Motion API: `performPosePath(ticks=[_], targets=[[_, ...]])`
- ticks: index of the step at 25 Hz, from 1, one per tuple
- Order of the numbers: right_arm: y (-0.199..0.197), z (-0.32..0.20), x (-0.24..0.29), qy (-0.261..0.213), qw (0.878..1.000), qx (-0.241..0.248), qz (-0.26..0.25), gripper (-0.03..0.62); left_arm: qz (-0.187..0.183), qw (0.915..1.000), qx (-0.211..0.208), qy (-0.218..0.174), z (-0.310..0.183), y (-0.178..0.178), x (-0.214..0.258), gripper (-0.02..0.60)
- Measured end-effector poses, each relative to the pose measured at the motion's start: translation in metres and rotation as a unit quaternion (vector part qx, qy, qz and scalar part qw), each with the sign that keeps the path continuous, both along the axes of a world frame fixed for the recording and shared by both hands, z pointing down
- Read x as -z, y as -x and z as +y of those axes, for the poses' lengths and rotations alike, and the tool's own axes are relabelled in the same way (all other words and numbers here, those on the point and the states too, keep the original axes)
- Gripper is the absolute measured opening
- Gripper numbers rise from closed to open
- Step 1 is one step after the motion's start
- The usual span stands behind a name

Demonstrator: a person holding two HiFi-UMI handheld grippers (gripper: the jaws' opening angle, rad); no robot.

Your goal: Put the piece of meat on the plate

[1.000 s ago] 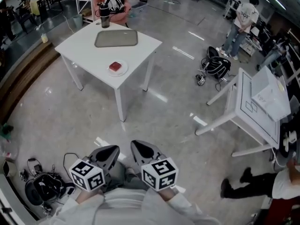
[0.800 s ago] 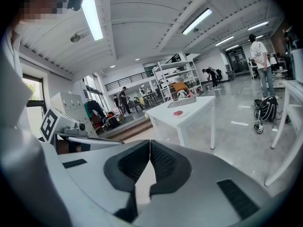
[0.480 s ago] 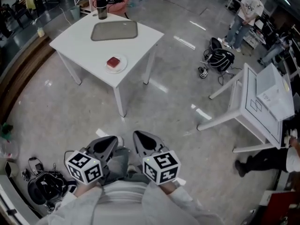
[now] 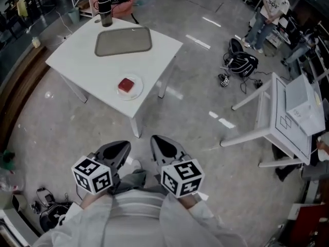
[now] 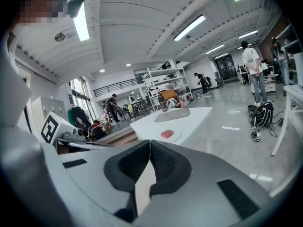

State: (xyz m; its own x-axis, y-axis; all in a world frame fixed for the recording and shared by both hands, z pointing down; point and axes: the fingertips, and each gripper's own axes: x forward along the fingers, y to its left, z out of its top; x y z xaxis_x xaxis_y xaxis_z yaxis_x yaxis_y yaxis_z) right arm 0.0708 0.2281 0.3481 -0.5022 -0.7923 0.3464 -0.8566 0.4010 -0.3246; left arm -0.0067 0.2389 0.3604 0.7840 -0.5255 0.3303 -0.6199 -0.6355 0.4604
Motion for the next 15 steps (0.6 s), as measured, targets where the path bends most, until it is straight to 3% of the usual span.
performPosePath(ticks=[7, 15], targets=[[0.024, -0.052, 0.002, 0.000, 1.000, -0.006, 0.004, 0.015, 0.002, 0.9993, -0.036, -0.007, -0.061, 0.007, 0.004, 0.014], [0.022, -0.084, -0.021, 0.041, 0.999, -0.007, 0.014, 0.015, 0.001, 0.9991, -0.026, 0.033, -0.091, 0.011, -0.019, 0.014]])
